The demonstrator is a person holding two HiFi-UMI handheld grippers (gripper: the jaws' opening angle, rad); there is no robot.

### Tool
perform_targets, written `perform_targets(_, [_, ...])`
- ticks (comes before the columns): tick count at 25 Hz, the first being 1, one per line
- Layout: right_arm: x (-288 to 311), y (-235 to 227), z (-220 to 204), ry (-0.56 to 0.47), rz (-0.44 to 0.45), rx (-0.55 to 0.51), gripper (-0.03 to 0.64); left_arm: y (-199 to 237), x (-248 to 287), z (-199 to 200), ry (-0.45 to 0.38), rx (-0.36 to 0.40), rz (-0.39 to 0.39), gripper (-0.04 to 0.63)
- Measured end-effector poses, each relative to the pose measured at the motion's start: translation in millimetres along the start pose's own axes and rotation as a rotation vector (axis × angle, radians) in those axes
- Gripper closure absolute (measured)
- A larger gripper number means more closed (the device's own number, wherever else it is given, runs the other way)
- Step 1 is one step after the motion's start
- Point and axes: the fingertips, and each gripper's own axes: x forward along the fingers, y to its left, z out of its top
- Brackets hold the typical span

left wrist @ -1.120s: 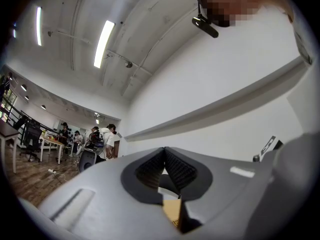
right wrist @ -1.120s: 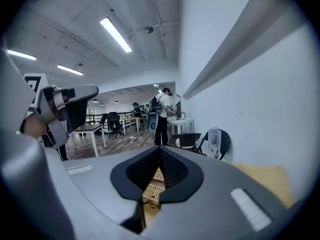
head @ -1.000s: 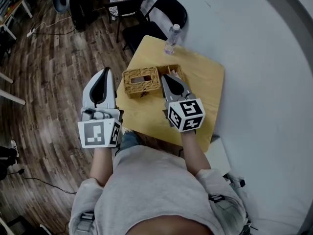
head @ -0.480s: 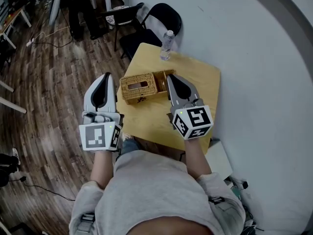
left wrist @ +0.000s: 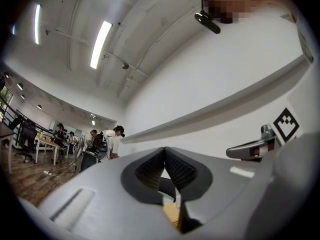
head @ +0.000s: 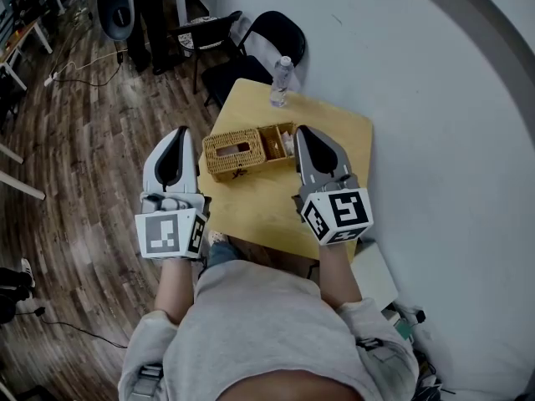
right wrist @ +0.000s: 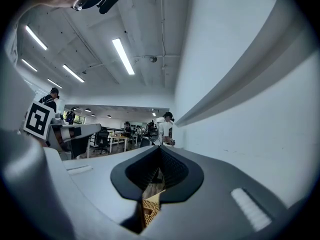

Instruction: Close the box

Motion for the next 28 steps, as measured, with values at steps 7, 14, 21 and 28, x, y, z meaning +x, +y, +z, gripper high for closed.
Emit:
perform_targets(7, [-9.6,-2.9,7.0,-0.033,-0.025,-0.009,0.612,-0.9,-5.3,2.7,-0.005,0.000,0.006,0.538])
perform_targets(14, [-11.6,-2.7,6.1,-0.033,-0.036,-0.012,0.612,1.1,-9.1,2.7,-0.003,-0.003,0.015,0.537])
perform_targets(21, [-11.2,-2.2,9.2,-0.037,-0.034,-0.014,0.612,3.2,-10.4,4.0,-0.004,-0.006,0.024,0.537])
perform_targets(28, [-10.2,-2.3,10.1,-0.040,-0.039,-0.006,0.612,5.6,-10.2,5.0,-0.005,-0.007,0.026,0.537])
